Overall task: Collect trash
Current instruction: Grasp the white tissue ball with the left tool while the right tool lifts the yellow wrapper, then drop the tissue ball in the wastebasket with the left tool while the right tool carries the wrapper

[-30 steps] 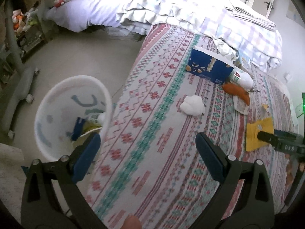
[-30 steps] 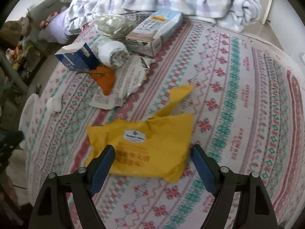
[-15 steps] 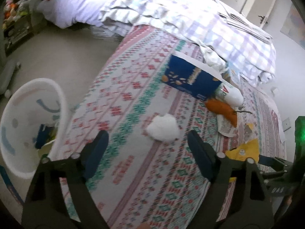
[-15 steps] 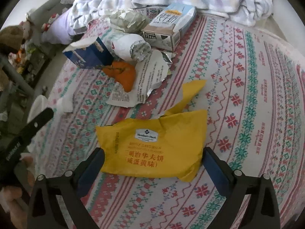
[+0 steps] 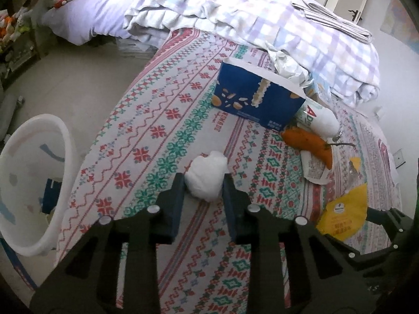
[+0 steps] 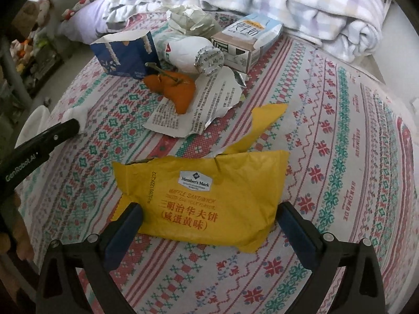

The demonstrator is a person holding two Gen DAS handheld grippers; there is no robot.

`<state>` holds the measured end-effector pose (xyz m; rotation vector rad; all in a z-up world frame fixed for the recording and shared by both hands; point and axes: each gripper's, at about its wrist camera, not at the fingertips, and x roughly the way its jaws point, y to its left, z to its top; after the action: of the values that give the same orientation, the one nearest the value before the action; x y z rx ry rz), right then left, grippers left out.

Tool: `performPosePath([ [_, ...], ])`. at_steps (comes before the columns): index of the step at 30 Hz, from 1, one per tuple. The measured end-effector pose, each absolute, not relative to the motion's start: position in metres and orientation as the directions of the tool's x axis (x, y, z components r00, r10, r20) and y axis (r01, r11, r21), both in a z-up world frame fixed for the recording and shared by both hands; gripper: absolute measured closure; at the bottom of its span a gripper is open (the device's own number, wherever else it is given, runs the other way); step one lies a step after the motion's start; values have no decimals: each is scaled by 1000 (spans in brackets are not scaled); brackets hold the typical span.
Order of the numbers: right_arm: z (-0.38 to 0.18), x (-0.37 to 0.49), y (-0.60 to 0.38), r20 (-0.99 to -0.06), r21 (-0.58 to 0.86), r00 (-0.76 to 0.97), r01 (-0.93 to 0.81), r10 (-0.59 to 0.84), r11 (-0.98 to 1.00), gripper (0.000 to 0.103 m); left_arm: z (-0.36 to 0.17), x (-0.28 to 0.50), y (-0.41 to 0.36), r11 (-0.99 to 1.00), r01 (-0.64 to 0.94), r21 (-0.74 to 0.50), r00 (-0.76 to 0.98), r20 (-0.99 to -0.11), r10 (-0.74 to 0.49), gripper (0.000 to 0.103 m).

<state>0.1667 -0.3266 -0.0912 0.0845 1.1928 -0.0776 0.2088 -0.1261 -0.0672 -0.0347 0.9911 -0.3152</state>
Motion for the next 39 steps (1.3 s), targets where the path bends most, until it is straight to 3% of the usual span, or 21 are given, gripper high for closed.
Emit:
performPosePath([
  [11,-92,169,-325,-924,30,382,128,-22,991,2,-59,197,-116,955,244,-170,509,-816,-275,77],
  [15,-84,166,-319,-917,39,398,116,-10,993,18,-53,191,-107,954,241,-177,517,-808,-281,77],
  [19,-80,164,-314,-914,47,407,109,-2,993,26,-47,184,-98,955,239,-178,524,-804,-281,77],
  [25,-72,158,-303,-903,41,430,75,5,996,50,-40,176,-83,956,235,-173,535,-799,-276,77],
  [26,-71,155,-300,-900,35,435,67,2,997,66,-40,174,-81,957,235,-172,537,-797,-275,77],
  [27,-69,154,-297,-898,29,441,54,2,998,70,-38,173,-78,957,234,-172,540,-796,-275,77],
  [39,-42,140,-269,-863,48,502,-20,51,999,86,-23,161,-30,964,193,-182,577,-774,-262,77],
])
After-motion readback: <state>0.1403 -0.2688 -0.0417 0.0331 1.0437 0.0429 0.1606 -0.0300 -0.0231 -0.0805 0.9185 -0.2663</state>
